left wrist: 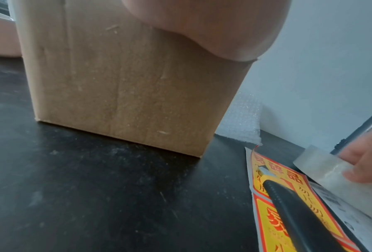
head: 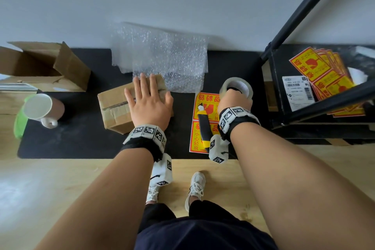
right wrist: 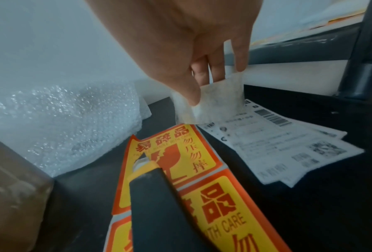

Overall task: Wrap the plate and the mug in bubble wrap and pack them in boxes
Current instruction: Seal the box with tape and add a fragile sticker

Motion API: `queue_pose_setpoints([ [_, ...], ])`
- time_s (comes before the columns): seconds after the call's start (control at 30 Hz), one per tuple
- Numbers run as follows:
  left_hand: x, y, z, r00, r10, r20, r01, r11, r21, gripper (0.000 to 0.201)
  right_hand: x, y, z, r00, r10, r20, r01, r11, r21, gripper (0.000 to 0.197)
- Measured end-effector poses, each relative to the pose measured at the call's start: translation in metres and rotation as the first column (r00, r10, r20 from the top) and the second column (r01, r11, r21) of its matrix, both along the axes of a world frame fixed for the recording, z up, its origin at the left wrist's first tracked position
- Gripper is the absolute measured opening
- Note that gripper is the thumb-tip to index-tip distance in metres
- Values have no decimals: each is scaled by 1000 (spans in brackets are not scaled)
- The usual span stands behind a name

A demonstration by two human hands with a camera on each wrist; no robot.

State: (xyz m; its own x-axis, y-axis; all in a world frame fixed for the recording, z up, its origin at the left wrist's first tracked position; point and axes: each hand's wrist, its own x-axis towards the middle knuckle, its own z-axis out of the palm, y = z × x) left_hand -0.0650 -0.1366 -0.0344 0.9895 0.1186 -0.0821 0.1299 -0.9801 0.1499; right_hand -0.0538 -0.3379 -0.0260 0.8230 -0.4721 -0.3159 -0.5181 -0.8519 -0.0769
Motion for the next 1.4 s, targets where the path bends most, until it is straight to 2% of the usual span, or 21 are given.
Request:
queue_pose_setpoints([
  [0.1,-1,0,3,1000,-12,-27,12,1000,2,67,1,6,12,1000,-11,29,9,998,54,28],
  [0.23,2,4,10,998,-15,-65,10,997,-71,67,6,18,30,988,-39,148,14,986,164,26],
  [0.37,6,13,23,987,-86,-137,66,987,-148,66,19,38,49,978,-95,185,3,895,447,37],
  [0.47,12,23,35,979,-133,-154,97,971,-220,58,22,54,71,961,-94,260,-61,845,532,36],
  [0.6,29,34,61,976,-183,-117,131,926,-355,46,23,75,92,936,-39,350,-171,817,550,32],
  [0.7,42,43,85,994,-100,-40,61,828,-557,44,24,89,100,934,-18,357,-201,799,567,36],
  [0.8,49,47,104,992,-128,22,115,791,-601,41,22,101,107,943,-21,332,-197,770,607,43],
  [1.0,42,52,115,966,-210,151,258,808,-530,33,16,108,116,964,-6,265,-176,735,655,30],
  [1.23,36,47,121,951,-226,211,298,850,-434,19,0,109,127,974,18,227,-169,724,669,25],
  [1.33,33,43,123,937,-290,195,345,861,-375,17,-7,106,130,978,52,204,-175,740,649,28],
  [1.4,33,41,123,943,-286,173,332,858,-392,16,-11,106,130,980,77,181,-176,756,631,38],
])
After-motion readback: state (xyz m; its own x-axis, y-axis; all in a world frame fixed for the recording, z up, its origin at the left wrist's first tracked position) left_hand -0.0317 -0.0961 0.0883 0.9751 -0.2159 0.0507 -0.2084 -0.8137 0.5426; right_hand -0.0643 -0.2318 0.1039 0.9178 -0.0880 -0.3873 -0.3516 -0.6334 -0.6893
